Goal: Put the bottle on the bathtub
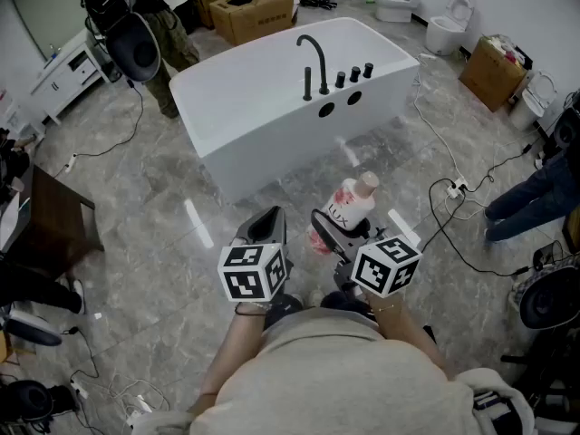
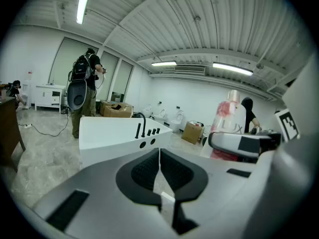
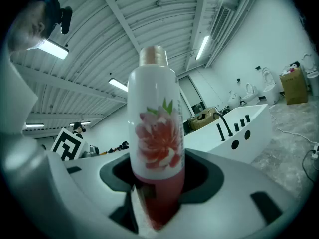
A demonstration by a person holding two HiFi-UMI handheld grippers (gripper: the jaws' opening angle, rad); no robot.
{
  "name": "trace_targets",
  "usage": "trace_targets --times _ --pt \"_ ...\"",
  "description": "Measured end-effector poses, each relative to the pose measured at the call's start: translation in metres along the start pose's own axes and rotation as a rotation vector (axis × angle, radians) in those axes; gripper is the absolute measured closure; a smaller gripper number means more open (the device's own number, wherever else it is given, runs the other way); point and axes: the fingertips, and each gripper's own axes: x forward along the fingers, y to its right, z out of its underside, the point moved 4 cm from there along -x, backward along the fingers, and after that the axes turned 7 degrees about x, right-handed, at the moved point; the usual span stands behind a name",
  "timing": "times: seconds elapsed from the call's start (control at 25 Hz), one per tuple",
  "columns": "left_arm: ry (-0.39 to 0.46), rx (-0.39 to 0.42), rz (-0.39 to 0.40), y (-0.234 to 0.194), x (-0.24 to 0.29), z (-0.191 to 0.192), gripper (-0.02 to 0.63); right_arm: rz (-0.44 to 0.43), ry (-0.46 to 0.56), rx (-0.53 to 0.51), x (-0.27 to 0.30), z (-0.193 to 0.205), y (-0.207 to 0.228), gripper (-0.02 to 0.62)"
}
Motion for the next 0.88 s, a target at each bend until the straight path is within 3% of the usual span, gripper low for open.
trace_targets --times 0.44,0.88 --pt "-0.025 0.014 0.036 0.004 0.007 0.009 0.595 0.008 -0.005 0.068 0.003 0.01 0.013 0.368" --pt "-0.022 0.019 0.036 0.009 0.031 0.002 0.595 0.003 -0.03 -0.005 0.006 -0.004 0.028 0.368"
